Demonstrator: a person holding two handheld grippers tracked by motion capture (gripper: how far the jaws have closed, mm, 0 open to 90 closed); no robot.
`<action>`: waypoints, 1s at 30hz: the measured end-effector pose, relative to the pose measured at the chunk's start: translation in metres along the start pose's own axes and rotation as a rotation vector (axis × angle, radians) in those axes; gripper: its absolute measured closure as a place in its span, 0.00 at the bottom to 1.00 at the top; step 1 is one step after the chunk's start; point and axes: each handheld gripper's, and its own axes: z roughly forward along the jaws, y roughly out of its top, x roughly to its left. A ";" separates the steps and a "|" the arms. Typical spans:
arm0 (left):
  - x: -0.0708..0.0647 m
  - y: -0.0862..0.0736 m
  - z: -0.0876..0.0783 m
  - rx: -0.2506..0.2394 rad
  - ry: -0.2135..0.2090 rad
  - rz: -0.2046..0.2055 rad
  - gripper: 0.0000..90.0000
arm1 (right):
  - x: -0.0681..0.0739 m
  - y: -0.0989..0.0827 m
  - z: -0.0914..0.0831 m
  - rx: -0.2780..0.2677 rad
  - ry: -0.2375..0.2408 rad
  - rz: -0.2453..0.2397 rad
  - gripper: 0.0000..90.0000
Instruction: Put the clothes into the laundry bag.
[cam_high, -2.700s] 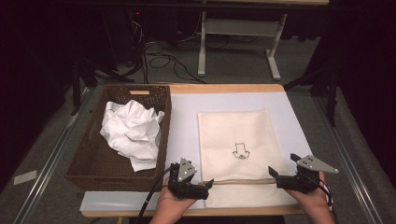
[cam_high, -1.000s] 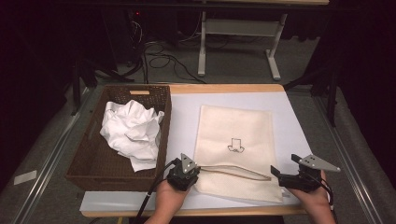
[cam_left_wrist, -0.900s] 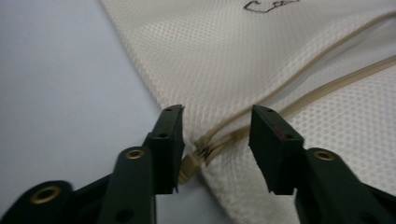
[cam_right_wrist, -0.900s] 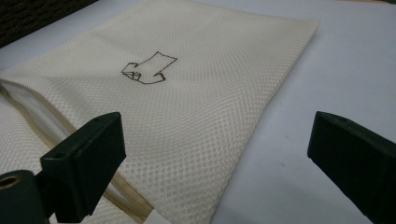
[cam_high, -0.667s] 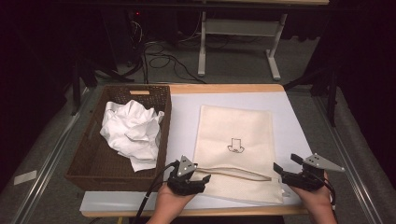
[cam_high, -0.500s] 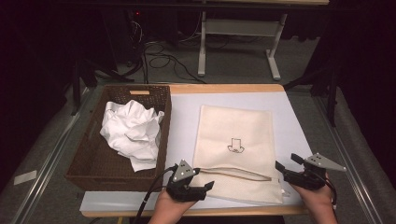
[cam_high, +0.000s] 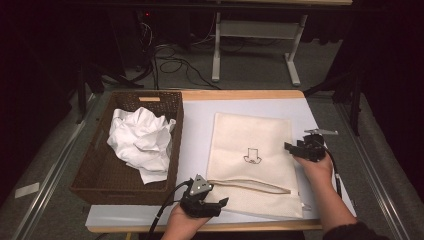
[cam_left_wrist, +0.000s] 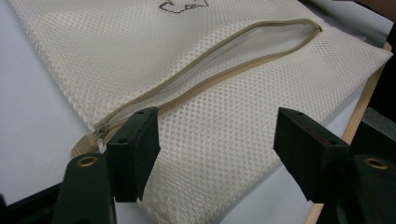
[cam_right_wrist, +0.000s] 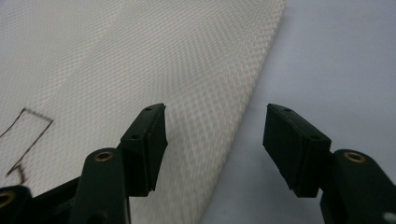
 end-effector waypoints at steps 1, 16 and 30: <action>0.000 0.000 0.000 0.005 0.001 0.005 0.36 | 0.000 0.003 0.005 0.016 0.002 0.004 0.46; 0.005 -0.002 0.009 0.036 0.058 -0.003 0.37 | -0.053 -0.023 -0.032 0.013 -0.093 -0.004 0.96; 0.007 -0.001 0.029 0.032 0.164 0.029 0.89 | -0.005 -0.071 -0.091 -0.208 0.002 -0.106 0.36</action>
